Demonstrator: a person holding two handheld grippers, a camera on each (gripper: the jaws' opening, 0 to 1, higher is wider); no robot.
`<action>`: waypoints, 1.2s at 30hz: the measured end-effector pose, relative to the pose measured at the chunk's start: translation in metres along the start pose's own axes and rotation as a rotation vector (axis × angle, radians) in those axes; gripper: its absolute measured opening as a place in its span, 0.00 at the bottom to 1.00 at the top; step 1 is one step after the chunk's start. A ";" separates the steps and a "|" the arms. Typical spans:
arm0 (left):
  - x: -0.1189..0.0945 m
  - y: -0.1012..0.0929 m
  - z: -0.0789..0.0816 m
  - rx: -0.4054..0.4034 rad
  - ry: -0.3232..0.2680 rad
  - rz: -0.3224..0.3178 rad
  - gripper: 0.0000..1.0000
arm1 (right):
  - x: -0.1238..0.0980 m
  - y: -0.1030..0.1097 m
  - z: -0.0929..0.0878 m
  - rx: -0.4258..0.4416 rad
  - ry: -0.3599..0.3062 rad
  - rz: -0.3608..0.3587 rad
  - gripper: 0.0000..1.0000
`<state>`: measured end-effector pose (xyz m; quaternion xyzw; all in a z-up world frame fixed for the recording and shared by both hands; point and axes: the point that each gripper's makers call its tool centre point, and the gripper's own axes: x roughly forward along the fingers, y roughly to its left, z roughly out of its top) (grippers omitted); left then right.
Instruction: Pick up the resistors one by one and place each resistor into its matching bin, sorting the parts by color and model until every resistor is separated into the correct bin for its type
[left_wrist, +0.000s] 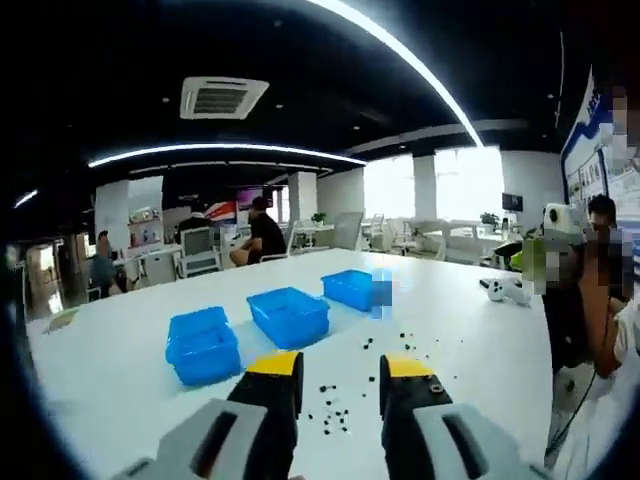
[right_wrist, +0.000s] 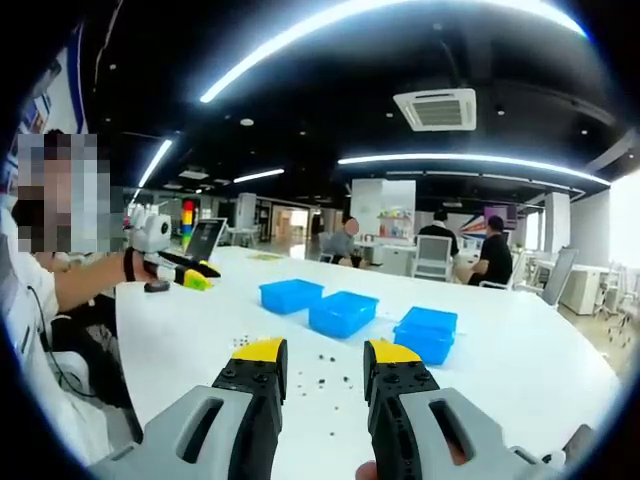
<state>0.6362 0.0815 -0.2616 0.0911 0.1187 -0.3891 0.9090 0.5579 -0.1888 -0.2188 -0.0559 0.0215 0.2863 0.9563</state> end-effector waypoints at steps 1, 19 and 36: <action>0.008 0.002 -0.002 -0.008 0.030 -0.020 0.30 | -0.001 -0.001 0.001 0.002 -0.003 -0.001 0.33; 0.099 0.015 -0.078 0.105 0.620 -0.238 0.23 | 0.000 0.003 0.005 -0.004 -0.017 0.011 0.33; 0.112 0.013 -0.099 0.019 0.769 -0.290 0.07 | 0.006 0.011 -0.002 -0.004 -0.003 0.037 0.33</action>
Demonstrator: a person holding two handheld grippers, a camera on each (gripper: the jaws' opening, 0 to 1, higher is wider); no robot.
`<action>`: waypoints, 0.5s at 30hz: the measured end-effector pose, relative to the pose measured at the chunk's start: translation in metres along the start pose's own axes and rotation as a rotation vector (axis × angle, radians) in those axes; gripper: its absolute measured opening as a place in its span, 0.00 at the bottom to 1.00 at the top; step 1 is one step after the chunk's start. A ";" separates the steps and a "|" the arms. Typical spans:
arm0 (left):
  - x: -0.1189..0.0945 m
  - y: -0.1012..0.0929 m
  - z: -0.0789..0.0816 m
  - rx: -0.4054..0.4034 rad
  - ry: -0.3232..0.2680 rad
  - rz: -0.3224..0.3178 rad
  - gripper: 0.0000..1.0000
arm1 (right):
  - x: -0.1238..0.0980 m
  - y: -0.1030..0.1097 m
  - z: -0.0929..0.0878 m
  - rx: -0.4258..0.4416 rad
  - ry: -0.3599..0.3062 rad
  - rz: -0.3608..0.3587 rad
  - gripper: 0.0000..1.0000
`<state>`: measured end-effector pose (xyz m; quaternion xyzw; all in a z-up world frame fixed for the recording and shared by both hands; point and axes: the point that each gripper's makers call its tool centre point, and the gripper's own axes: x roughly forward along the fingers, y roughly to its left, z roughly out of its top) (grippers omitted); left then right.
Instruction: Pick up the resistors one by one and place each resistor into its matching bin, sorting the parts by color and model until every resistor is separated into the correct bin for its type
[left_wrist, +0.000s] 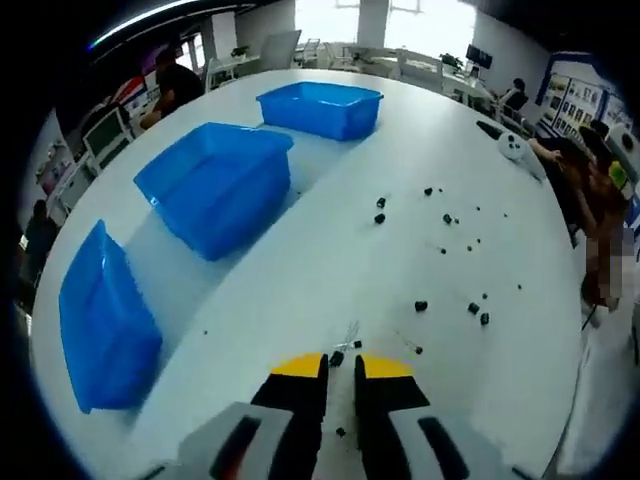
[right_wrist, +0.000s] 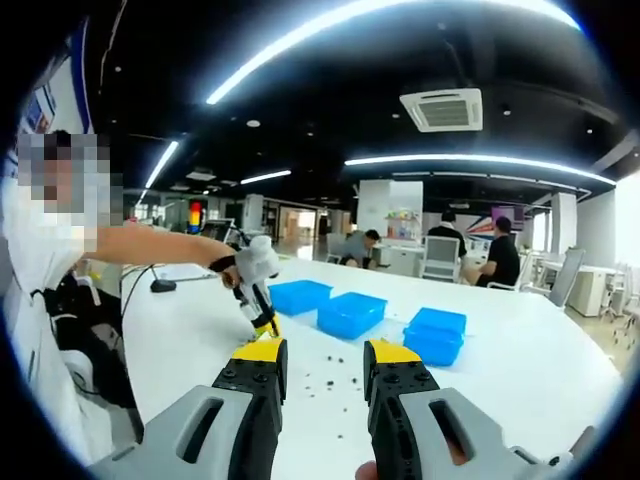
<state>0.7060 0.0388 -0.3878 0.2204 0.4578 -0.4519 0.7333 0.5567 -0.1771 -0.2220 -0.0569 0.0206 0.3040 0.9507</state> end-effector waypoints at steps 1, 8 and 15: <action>0.000 0.002 0.001 0.002 -0.001 0.012 0.07 | 0.000 0.000 0.000 0.000 0.001 0.001 0.33; -0.005 0.006 0.001 0.039 0.007 0.060 0.06 | -0.002 0.001 0.002 0.000 -0.004 -0.003 0.33; -0.043 -0.002 0.018 0.033 -0.107 0.077 0.06 | -0.006 0.001 0.007 -0.007 -0.014 -0.010 0.33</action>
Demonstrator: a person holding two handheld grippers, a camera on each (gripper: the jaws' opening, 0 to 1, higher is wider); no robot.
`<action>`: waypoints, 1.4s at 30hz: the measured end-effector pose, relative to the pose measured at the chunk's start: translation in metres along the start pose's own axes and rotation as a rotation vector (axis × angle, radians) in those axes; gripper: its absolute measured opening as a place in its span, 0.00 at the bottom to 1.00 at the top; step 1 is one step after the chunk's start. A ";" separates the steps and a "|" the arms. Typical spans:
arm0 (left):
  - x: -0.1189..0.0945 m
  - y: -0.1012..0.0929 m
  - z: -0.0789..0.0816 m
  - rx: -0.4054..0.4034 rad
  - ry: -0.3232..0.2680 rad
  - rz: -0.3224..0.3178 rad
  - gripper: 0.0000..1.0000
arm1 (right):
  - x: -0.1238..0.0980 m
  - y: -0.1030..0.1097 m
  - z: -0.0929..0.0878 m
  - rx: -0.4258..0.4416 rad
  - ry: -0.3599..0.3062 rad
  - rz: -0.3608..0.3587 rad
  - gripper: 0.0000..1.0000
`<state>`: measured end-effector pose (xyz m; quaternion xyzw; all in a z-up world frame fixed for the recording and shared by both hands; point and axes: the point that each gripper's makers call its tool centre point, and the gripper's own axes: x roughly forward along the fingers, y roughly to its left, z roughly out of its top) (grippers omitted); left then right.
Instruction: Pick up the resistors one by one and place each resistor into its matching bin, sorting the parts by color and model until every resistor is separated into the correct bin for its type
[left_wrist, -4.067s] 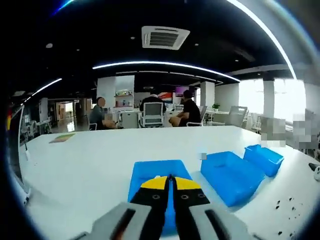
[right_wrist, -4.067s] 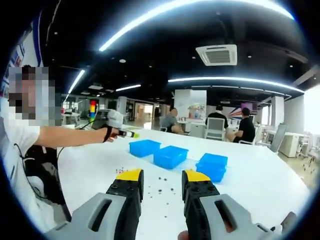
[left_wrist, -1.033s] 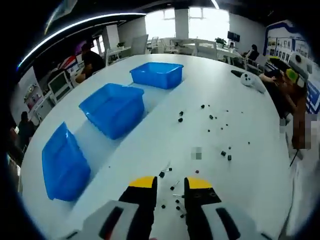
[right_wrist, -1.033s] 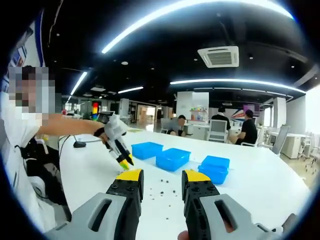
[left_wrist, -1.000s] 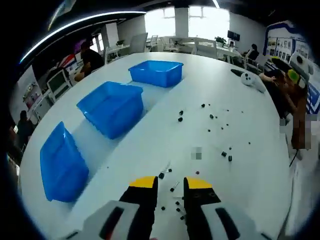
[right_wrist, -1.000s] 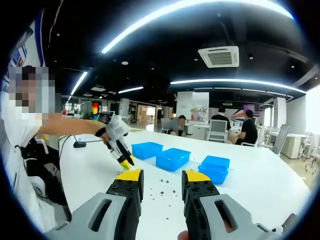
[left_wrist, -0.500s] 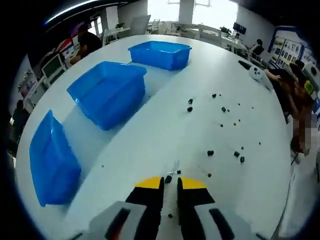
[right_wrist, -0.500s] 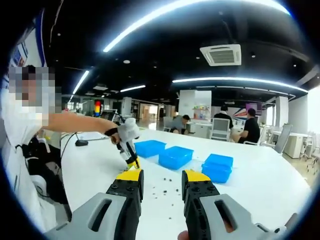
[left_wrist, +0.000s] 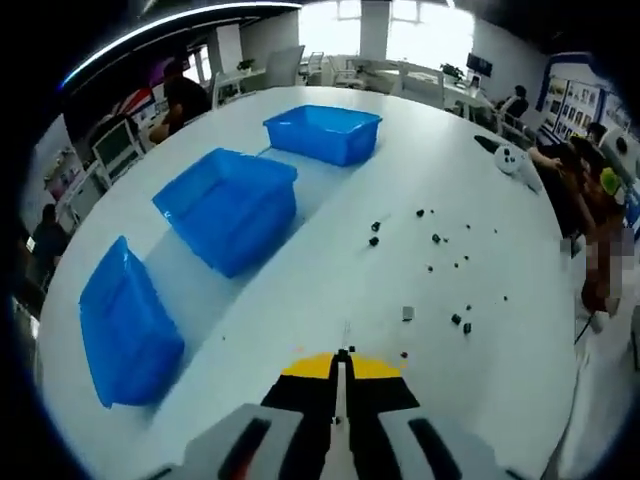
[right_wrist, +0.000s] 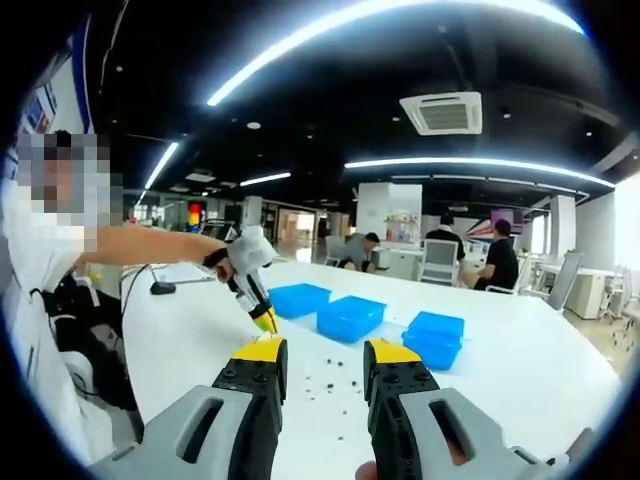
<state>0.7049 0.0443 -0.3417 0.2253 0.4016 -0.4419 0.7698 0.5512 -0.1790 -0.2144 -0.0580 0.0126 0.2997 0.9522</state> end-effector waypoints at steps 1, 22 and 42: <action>-0.007 -0.001 0.004 -0.015 -0.034 0.007 0.06 | -0.001 0.000 0.001 0.000 -0.002 -0.002 0.33; -0.167 -0.053 -0.020 -0.203 -0.810 0.196 0.06 | 0.000 0.000 0.007 0.002 -0.024 0.011 0.35; -0.168 -0.043 -0.044 -0.273 -0.909 0.315 0.06 | 0.005 0.015 0.002 0.008 -0.006 0.059 0.35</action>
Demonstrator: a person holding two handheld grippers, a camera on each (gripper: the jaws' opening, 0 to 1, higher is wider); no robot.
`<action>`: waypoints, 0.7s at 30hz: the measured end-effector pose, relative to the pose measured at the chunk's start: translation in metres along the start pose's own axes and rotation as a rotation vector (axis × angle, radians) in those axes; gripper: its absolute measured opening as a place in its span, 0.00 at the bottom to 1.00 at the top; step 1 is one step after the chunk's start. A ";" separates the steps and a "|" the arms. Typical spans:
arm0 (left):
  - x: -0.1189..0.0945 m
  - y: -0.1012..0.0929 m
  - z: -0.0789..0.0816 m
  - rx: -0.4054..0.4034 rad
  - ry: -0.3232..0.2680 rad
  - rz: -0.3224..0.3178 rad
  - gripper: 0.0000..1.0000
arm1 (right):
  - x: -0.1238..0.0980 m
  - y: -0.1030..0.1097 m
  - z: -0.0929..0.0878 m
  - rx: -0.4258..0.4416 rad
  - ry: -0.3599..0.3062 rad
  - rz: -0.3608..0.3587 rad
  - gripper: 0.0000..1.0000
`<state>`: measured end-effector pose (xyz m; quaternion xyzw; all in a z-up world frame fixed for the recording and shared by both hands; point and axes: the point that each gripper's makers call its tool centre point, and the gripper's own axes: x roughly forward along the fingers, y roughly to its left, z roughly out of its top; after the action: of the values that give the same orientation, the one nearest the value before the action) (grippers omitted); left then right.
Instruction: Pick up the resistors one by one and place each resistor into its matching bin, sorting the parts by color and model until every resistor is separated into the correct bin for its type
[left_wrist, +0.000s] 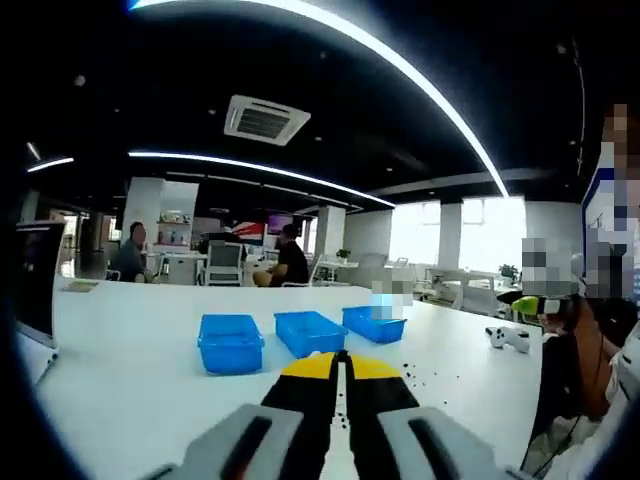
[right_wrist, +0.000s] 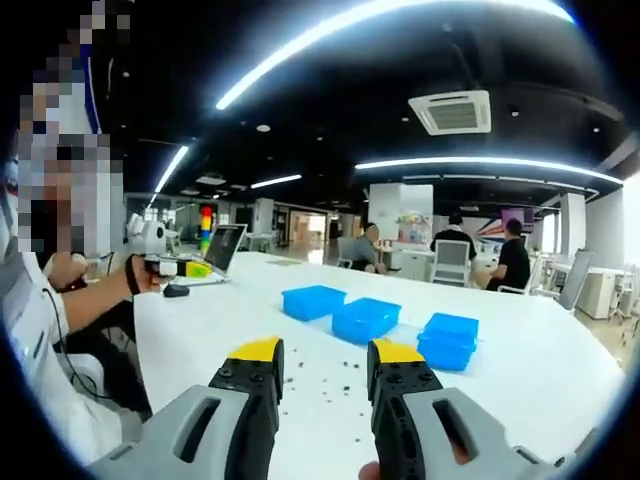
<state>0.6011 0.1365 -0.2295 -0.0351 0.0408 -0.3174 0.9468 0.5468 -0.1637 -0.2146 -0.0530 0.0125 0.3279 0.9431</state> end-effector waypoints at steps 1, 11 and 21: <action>0.006 0.002 0.001 0.000 0.005 0.003 0.06 | 0.000 0.000 0.000 -0.001 0.000 0.002 0.35; 0.078 0.060 0.018 -0.049 0.026 0.096 0.06 | -0.004 -0.001 0.001 -0.003 -0.006 0.002 0.35; 0.144 0.133 0.014 -0.068 0.066 0.269 0.06 | -0.006 -0.004 0.002 -0.001 -0.010 -0.008 0.35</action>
<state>0.7965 0.1561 -0.2353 -0.0508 0.0868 -0.1869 0.9772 0.5446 -0.1702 -0.2121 -0.0517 0.0075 0.3242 0.9445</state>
